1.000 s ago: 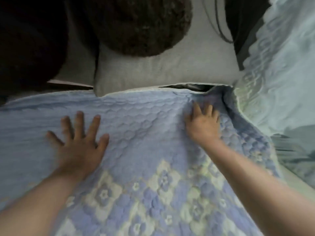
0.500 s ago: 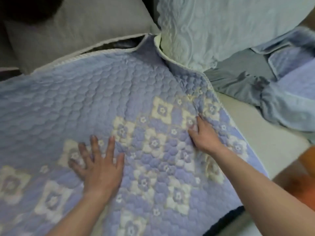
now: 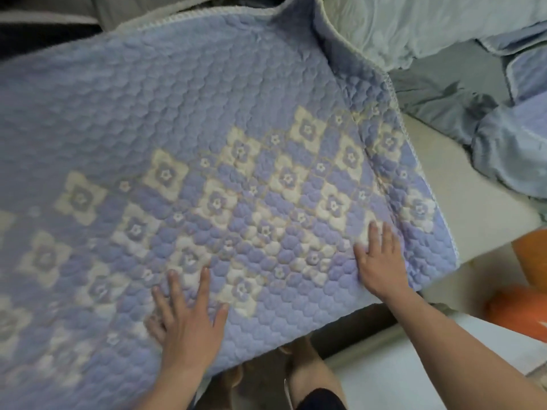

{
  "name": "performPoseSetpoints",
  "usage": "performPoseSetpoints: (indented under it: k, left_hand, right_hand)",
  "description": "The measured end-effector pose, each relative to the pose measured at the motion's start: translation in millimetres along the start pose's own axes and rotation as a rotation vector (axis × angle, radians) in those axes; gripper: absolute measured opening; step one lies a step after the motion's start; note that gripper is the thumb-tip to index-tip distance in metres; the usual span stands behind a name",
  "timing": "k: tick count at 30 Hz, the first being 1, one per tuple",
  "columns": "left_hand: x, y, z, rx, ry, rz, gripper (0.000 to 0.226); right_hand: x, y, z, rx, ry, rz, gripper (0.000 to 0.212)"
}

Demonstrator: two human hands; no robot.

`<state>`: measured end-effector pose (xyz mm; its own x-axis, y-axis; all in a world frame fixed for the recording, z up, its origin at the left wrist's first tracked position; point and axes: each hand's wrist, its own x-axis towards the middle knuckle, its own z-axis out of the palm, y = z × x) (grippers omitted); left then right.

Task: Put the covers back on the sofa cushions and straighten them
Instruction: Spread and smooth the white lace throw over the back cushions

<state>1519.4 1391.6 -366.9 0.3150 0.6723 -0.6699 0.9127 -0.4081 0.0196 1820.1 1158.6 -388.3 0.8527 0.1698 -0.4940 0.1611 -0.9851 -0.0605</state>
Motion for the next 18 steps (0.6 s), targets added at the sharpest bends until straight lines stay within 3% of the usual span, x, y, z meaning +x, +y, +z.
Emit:
performPoseSetpoints:
  k: [2,7,9,11,14,16,18]
  left_hand:
    - [6,5,6,0.056,-0.01,-0.002,0.084]
    - [-15,34,-6,-0.03,-0.088,-0.052,0.08]
    - [-39,56,-11,-0.214,-0.232,-0.049,0.072]
    - [-63,74,-15,-0.454,-0.344,0.033,0.057]
    - [-93,69,-36,-0.738,-0.365,0.087,0.044]
    - [-100,39,-50,-0.712,-0.234,0.036,0.046]
    - [-97,-2,-60,-0.69,-0.13,-0.078,0.049]
  right_hand:
    - [16,18,0,-0.041,-0.134,-0.004,0.07]
    - [27,3,-22,-0.138,-0.256,0.06,0.077]
    - [33,-10,-40,-0.205,-0.377,0.17,0.076]
    - [27,-49,-71,-0.241,-0.393,0.149,0.067]
    - [-3,-144,-109,-0.278,-0.282,-0.206,0.048]
    - [-22,-218,-110,-0.289,-0.285,-0.498,0.044]
    - [-47,-283,-101,-0.282,-0.326,-0.641,0.038]
